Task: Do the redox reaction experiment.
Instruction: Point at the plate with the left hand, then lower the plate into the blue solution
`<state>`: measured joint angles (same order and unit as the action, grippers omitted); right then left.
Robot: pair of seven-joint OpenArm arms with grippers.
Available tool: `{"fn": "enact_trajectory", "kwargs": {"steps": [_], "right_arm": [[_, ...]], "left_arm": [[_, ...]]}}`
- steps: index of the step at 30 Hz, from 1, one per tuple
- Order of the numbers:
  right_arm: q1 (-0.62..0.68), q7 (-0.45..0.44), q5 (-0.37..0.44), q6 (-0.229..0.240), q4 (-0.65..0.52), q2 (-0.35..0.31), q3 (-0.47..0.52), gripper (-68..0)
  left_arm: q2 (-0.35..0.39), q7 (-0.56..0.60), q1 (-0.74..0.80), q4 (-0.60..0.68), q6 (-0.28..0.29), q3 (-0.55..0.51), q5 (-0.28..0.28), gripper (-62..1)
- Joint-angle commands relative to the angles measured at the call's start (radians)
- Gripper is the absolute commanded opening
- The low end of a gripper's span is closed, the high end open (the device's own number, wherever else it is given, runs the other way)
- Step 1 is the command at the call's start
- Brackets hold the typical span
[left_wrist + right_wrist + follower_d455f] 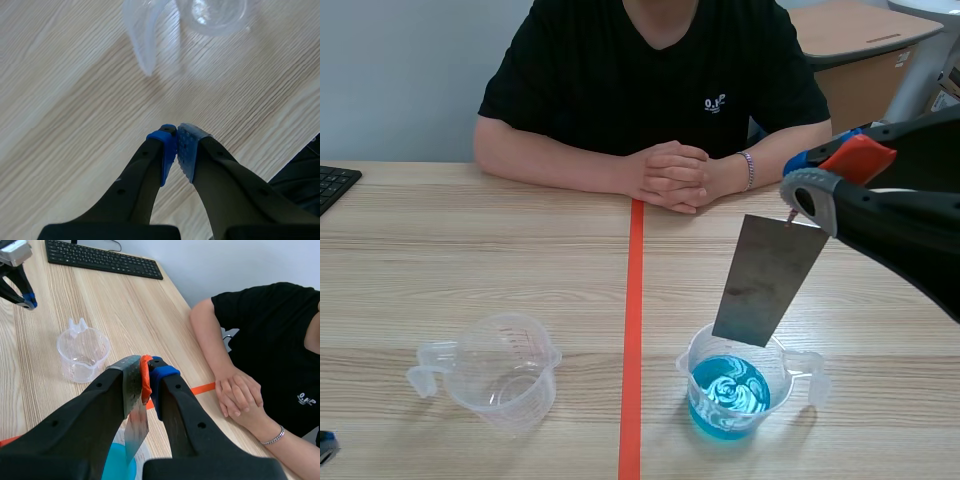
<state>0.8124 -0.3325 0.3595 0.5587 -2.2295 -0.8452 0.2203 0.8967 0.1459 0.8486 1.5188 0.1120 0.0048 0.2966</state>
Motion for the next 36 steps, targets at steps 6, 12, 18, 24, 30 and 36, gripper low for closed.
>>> {"fn": "enact_trajectory", "kwargs": {"steps": [6,12,18,24,30,36], "right_arm": [[-0.009,-0.014,0.015,-0.004,-0.005,-0.01,-0.002,-66.0],[-0.009,-0.023,0.015,-0.004,0.014,-0.01,-0.005,-66.0],[-0.009,-0.061,0.014,-0.004,0.055,-0.01,-0.016,-66.0],[-0.023,-0.086,0.006,-0.004,0.096,-0.01,-0.05,-66.0],[-0.067,-0.089,0.002,-0.005,0.137,-0.01,-0.106,-66.0],[-0.128,-0.112,-0.016,-0.005,0.198,-0.008,-0.179,-66.0]], "left_arm": [[-0.177,0.016,0.13,0.013,-0.022,-0.111,0.005,-56.7],[-0.285,0.013,0.195,0.013,-0.074,-0.135,-0.004,-56.7],[-0.372,0.003,0.224,0.013,-0.102,-0.142,-0.012,-56.7],[-0.44,-0.012,0.237,0.013,-0.127,-0.145,-0.061,-56.7],[-0.453,-0.018,0.238,0.013,-0.128,-0.146,-0.061,-56.7],[-0.453,-0.016,0.248,0.013,-0.127,-0.146,-0.061,-56.7]]}}
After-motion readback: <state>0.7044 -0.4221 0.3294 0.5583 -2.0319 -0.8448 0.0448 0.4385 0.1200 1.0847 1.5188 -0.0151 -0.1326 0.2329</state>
